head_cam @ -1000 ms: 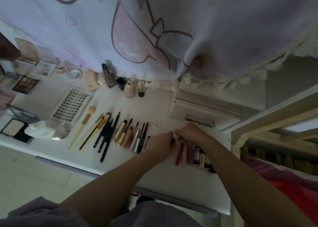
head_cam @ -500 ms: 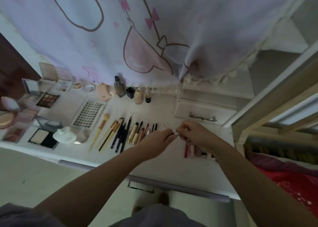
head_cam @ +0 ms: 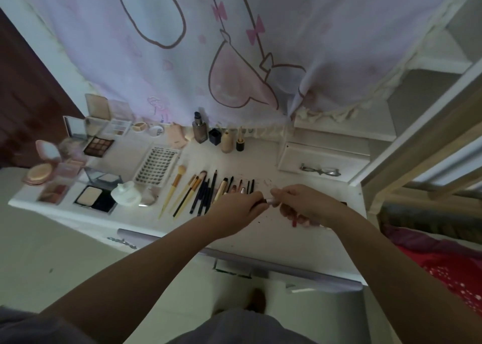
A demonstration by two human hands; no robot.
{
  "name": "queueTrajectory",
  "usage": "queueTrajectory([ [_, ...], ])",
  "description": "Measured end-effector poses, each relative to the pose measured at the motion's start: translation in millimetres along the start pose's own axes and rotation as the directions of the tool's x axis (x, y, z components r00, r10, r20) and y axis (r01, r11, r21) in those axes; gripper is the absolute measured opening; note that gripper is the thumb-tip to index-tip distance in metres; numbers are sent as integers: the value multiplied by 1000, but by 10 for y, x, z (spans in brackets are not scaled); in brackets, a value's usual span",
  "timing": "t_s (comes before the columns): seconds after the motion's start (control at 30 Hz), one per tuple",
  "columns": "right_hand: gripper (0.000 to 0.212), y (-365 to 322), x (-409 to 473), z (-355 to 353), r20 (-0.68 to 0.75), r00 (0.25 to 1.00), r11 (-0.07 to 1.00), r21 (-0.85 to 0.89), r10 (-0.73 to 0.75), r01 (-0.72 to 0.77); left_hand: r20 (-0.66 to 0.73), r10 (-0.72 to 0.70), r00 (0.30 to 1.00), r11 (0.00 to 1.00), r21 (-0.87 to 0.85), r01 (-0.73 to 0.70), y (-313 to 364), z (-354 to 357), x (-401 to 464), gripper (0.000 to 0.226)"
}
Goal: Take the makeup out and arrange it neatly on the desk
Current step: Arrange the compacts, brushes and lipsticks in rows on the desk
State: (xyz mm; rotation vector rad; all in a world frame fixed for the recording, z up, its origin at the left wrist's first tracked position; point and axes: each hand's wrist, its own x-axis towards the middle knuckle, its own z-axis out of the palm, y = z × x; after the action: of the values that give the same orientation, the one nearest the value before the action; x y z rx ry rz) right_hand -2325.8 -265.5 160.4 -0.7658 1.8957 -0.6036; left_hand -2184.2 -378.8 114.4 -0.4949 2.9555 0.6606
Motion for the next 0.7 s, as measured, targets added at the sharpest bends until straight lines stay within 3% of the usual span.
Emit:
queueTrajectory([
  [0.4, 20, -44, 30, 118, 8, 995, 995, 18, -95, 95, -36, -6, 999, 999, 35, 7, -100, -52, -128, 30],
  [0.5, 24, -37, 50, 73, 27, 998, 996, 75, -57, 55, -24, -16, 1000, 999, 31, 16, -78, -66, -107, 30],
  [0.6, 31, 9, 96, 3, 33, 999, 999, -1, -40, 40, -1, -17, 1000, 998, 60, 17, -51, -91, -38, 30],
  [0.7, 18, 69, 133, -101, 58, 996, 997, 14, -72, 72, 22, -25, 999, 997, 76, 23, -5, -93, 52, 30],
])
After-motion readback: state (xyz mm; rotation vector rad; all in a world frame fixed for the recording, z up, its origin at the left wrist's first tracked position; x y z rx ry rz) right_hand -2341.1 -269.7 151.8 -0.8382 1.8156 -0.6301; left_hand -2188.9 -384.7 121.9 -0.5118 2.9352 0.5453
